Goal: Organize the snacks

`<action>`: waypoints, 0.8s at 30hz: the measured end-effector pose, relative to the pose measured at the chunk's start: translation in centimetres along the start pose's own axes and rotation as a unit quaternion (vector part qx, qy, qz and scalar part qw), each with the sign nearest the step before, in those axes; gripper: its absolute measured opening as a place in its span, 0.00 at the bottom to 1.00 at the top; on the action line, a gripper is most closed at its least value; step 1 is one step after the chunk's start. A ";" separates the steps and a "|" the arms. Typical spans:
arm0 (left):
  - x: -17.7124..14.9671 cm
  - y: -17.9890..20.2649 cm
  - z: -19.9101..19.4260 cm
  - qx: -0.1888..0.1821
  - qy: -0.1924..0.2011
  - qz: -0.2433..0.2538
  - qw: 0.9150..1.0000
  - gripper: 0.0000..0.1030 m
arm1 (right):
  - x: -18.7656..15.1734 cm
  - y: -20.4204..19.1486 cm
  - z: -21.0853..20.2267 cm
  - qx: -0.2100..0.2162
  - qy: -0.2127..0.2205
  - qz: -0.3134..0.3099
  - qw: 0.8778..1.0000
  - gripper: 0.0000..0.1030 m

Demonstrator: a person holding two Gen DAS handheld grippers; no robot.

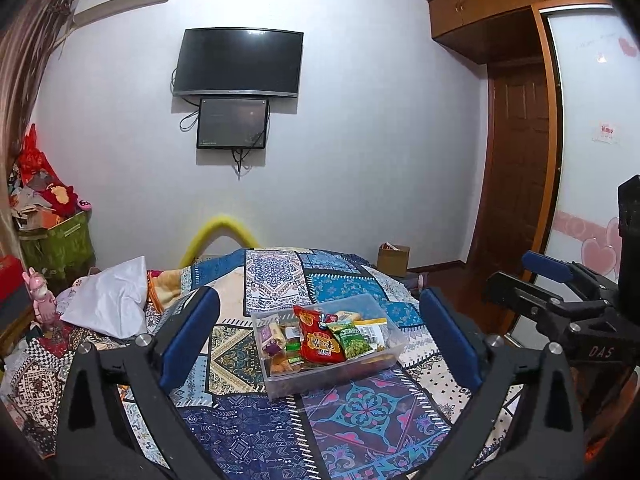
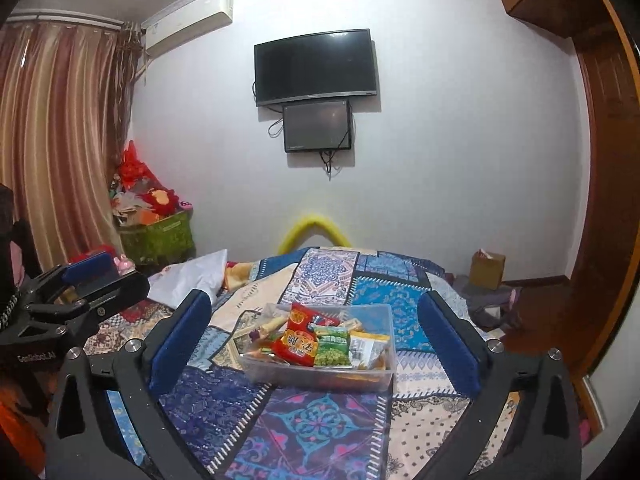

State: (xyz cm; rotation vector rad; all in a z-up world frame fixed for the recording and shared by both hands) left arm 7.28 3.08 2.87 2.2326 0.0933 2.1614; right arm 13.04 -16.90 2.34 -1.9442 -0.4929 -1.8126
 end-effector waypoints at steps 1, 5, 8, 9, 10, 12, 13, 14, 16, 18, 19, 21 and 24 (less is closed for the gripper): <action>0.0 0.0 0.0 0.001 0.000 0.001 1.000 0.98 | -0.1 0.0 -0.2 0.000 0.000 0.001 1.000 1.00; 0.0 0.1 0.1 0.001 -0.002 0.000 1.000 0.98 | -0.2 0.1 -0.3 0.002 -0.001 0.003 1.000 1.00; -0.2 0.2 0.3 0.002 -0.003 0.003 1.000 0.98 | -0.2 0.1 -0.2 0.004 -0.001 0.002 1.000 1.00; -0.3 0.2 0.3 0.001 -0.004 0.002 1.000 0.98 | -0.3 0.1 -0.3 0.005 -0.002 0.002 1.000 1.00; -0.3 0.3 0.4 0.001 -0.005 0.001 1.000 0.98 | -0.3 0.1 -0.3 0.005 -0.002 0.002 1.000 1.00; -0.4 0.3 0.4 0.001 -0.006 0.001 1.000 0.98 | -0.3 0.1 -0.3 0.006 -0.002 0.002 1.000 1.00; -0.5 0.3 0.5 0.001 -0.007 0.001 1.000 0.98 | -0.3 0.1 -0.4 0.006 -0.002 0.003 1.000 1.00; -0.5 0.3 0.4 0.001 -0.007 0.000 1.000 0.98 | -0.3 0.1 -0.4 0.006 -0.002 0.003 1.000 1.00; -0.5 0.3 0.4 0.000 -0.008 0.000 1.000 0.98 | -0.3 0.1 -0.3 0.006 -0.002 0.004 1.000 1.00; -0.6 0.4 0.5 0.000 -0.009 0.000 1.000 0.98 | -0.3 0.1 -0.4 0.006 -0.003 0.005 1.000 1.00; -0.6 0.4 0.5 0.000 -0.010 0.000 1.000 0.98 | -0.3 0.1 -0.3 0.006 -0.003 0.005 1.000 1.00; -0.7 0.3 0.6 0.000 -0.011 -0.001 1.000 0.98 | -0.3 0.1 -0.4 0.006 -0.003 0.006 1.000 1.00; -0.8 0.3 0.6 -0.002 -0.013 -0.002 1.000 0.98 | -0.2 0.3 -0.4 0.007 -0.003 0.009 1.000 1.00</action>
Point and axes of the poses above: each gripper's, at about its wrist camera, not at the fingertips, and z roughly the way its jaws point, y to its right, x to its top, the point moved 2 cm from there along z, roughly the way its jaws point, and after that the axes turned 14 degrees about y, right-handed, at the moved point
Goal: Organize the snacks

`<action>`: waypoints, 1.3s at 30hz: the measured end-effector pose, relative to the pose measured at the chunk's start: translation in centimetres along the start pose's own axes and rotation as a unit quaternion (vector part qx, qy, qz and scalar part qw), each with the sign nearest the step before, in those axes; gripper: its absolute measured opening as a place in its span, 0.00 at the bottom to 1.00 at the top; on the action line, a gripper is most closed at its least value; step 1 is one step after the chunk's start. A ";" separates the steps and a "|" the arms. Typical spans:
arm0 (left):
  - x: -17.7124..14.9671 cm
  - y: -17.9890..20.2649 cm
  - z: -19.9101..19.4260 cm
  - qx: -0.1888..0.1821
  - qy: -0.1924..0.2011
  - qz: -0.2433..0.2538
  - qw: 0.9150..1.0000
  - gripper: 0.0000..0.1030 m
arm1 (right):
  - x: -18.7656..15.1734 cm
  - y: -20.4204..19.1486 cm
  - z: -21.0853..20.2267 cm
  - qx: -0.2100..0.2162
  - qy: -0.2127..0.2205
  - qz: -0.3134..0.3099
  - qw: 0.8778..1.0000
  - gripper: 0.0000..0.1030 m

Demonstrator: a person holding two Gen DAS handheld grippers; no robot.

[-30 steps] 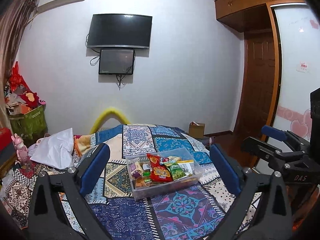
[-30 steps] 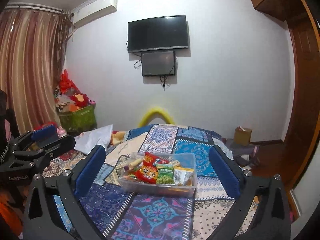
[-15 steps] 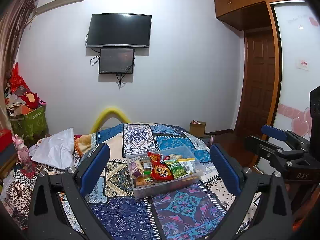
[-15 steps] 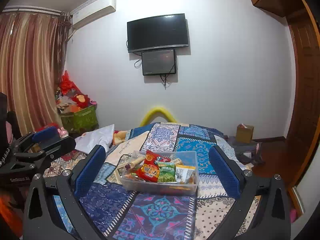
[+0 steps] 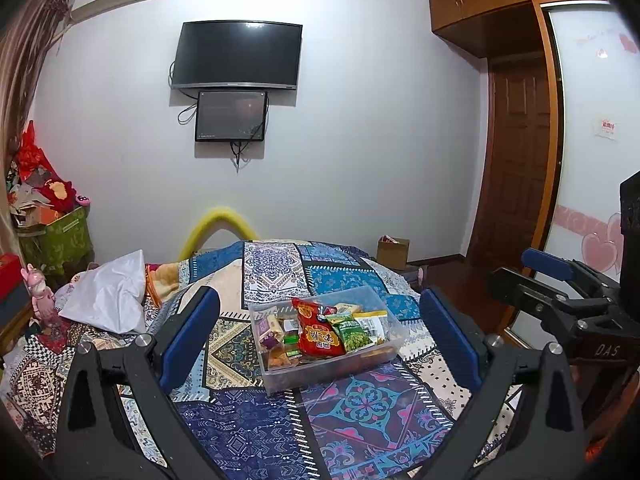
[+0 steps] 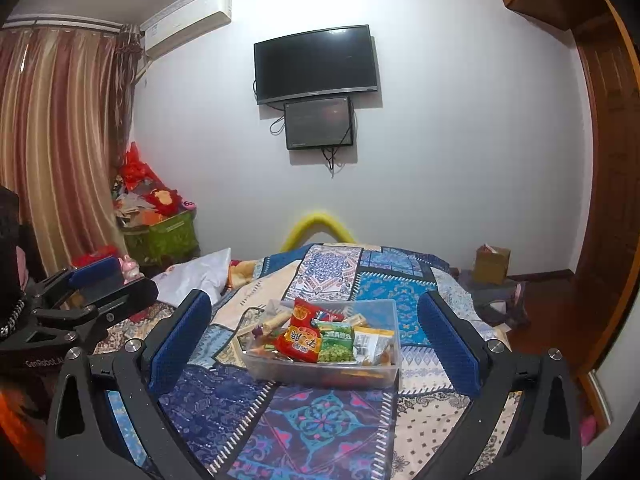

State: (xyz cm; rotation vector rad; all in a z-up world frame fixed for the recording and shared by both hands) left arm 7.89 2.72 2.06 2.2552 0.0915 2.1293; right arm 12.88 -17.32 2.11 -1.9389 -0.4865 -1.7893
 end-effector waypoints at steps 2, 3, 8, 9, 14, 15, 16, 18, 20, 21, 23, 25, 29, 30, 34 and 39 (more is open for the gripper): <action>0.0 0.0 0.0 0.000 0.000 0.000 1.000 0.98 | 0.0 0.0 0.0 0.000 0.000 0.000 1.000 1.00; 0.0 0.0 0.1 0.000 0.000 0.000 1.000 0.98 | 0.0 0.0 0.0 0.000 0.000 0.000 1.000 1.00; 0.0 0.1 0.1 -0.001 0.000 0.001 1.000 0.98 | -0.1 0.0 0.0 -0.001 -0.001 0.000 1.000 1.00; 0.0 0.1 0.0 -0.002 0.000 0.002 1.000 0.98 | -0.1 0.0 0.0 -0.001 -0.001 0.001 1.000 1.00; -0.1 0.1 -0.1 -0.005 0.000 0.003 1.000 0.98 | -0.2 0.1 0.0 -0.001 -0.002 0.001 1.000 1.00; -0.1 0.1 -0.1 -0.005 0.000 0.004 1.000 0.98 | -0.2 0.0 0.0 -0.001 -0.003 0.001 1.000 1.00; -0.1 0.1 -0.2 -0.005 0.000 0.005 1.000 0.98 | -0.3 0.0 0.0 -0.001 -0.004 0.000 1.000 1.00; -0.1 0.2 -0.2 -0.007 0.000 0.006 1.000 0.98 | -0.4 -0.1 0.0 -0.001 -0.004 -0.002 1.000 1.00; -0.1 0.2 -0.2 -0.008 0.000 0.007 1.000 0.98 | -0.4 -0.1 0.0 -0.002 -0.005 -0.003 1.000 1.00; -0.1 0.2 -0.2 -0.008 0.000 0.008 1.000 0.98 | -0.4 -0.1 0.0 -0.003 -0.006 -0.001 1.000 1.00; -0.1 0.2 -0.2 -0.009 0.000 0.007 1.000 0.98 | -0.5 0.0 0.1 -0.003 -0.007 0.002 1.000 1.00; -0.2 0.2 -0.1 -0.008 -0.001 0.006 1.000 0.98 | -0.6 0.0 0.1 -0.002 -0.009 0.006 1.000 1.00; -0.4 0.1 0.0 -0.009 -0.004 0.004 1.000 0.98 | -0.7 0.0 0.1 -0.003 -0.011 0.007 1.000 1.00; -0.4 0.1 0.0 -0.009 -0.005 0.004 1.000 0.98 | -0.7 0.1 0.1 -0.004 -0.012 0.007 1.000 1.00; -0.5 -0.1 0.0 -0.009 -0.006 0.001 1.000 0.98 | -0.8 0.1 0.2 -0.002 -0.013 0.011 1.000 1.00; -0.6 -0.2 0.1 -0.014 -0.008 0.001 1.000 0.98 | -0.8 0.1 0.3 -0.001 -0.015 0.010 1.000 1.00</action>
Point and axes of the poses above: each gripper's, at about its wrist camera, not at the fingertips, and z roughly the way its jaws point, y to its right, x to its top, the point moved 2 cm from there along z, roughly the way its jaws point, and after that the axes turned 14 degrees about y, right-handed, at the moved point
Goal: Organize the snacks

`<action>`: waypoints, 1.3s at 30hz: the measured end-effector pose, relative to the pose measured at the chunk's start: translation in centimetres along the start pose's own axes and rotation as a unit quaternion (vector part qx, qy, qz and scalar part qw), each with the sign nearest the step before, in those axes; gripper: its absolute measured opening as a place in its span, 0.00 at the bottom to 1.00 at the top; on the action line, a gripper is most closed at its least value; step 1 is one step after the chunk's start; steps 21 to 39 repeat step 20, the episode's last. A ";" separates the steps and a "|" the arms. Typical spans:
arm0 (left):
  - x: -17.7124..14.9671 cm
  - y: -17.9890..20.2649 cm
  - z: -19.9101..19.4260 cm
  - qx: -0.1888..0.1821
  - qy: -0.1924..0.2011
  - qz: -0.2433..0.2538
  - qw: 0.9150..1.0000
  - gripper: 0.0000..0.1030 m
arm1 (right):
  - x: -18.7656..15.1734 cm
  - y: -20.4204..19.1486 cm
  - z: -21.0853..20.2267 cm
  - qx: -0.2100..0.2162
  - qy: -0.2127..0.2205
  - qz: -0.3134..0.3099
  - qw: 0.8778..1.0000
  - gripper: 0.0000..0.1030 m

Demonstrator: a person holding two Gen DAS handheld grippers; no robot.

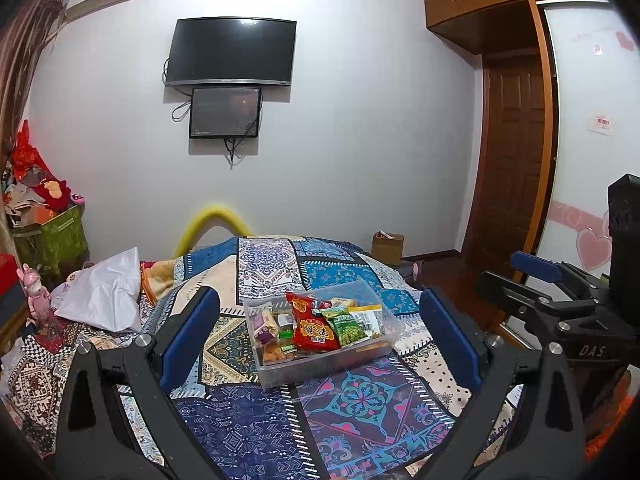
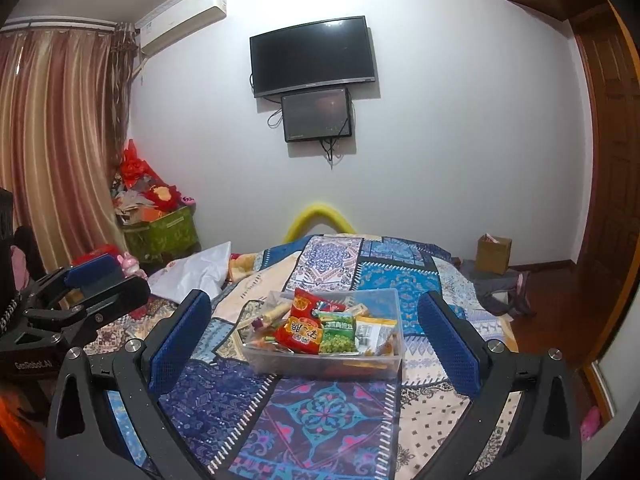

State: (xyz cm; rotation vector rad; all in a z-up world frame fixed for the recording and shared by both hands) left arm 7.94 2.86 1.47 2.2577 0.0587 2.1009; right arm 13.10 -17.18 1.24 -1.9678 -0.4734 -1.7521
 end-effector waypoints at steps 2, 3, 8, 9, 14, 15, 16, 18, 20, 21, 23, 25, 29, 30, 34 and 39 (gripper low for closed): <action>-0.1 0.1 0.0 -0.002 -0.002 0.000 1.000 0.98 | 0.0 0.0 0.1 0.000 0.000 0.001 1.000 1.00; -0.1 0.0 0.0 -0.002 -0.001 0.000 1.000 0.98 | 0.0 0.0 0.1 -0.001 0.000 0.001 1.000 1.00; -0.1 0.2 0.2 0.002 -0.002 0.005 1.000 0.98 | 0.0 0.2 0.1 0.000 -0.001 0.003 1.000 1.00; -0.2 0.3 0.2 0.003 -0.002 0.007 1.000 0.98 | 0.0 0.2 0.1 -0.001 -0.001 0.003 1.000 1.00; -0.3 0.4 0.2 0.002 -0.002 0.008 1.000 0.98 | -0.1 0.4 0.1 -0.003 -0.003 0.006 1.000 1.00; -0.3 0.4 0.2 0.001 -0.002 0.008 1.000 0.98 | -0.1 0.4 0.1 -0.003 -0.004 0.006 1.000 1.00; -0.3 0.4 0.2 0.000 -0.001 0.007 1.000 0.98 | -0.1 0.4 0.1 -0.004 -0.003 0.006 1.000 1.00; -0.3 0.5 0.3 -0.001 -0.002 0.006 1.000 0.98 | -0.2 0.5 0.1 -0.005 -0.004 0.005 1.000 1.00; -0.3 0.5 0.3 -0.001 -0.002 0.007 1.000 0.98 | -0.2 0.6 0.2 -0.005 -0.005 0.006 1.000 1.00; -0.3 0.5 0.3 -0.001 -0.002 0.007 1.000 0.98 | -0.2 0.6 0.2 -0.005 -0.005 0.006 1.000 1.00; -0.3 0.5 0.3 -0.001 -0.002 0.007 1.000 0.98 | -0.2 0.6 0.2 -0.005 -0.005 0.006 1.000 1.00; -0.3 0.5 0.3 -0.001 -0.002 0.007 1.000 0.98 | -0.2 0.6 0.2 -0.005 -0.005 0.006 1.000 1.00; -0.3 0.5 0.3 -0.001 -0.002 0.007 1.000 0.98 | -0.2 0.6 0.2 -0.005 -0.005 0.006 1.000 1.00; -0.3 0.5 0.3 -0.001 -0.002 0.007 1.000 0.98 | -0.2 0.6 0.2 -0.005 -0.005 0.006 1.000 1.00; -0.3 0.5 0.3 -0.001 -0.002 0.007 1.000 0.98 | -0.2 0.6 0.2 -0.005 -0.005 0.006 1.000 1.00; -0.3 0.5 0.3 -0.001 -0.002 0.007 1.000 0.98 | -0.2 0.6 0.2 -0.005 -0.005 0.006 1.000 1.00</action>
Point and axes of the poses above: each gripper's, at about its wrist camera, not at the fingertips, and z roughly the way its jaws point, y to its right, x to its top, the point moved 2 cm from there along z, roughly the way its jaws point, and after that the axes turned 14 degrees about y, right-handed, at the moved point
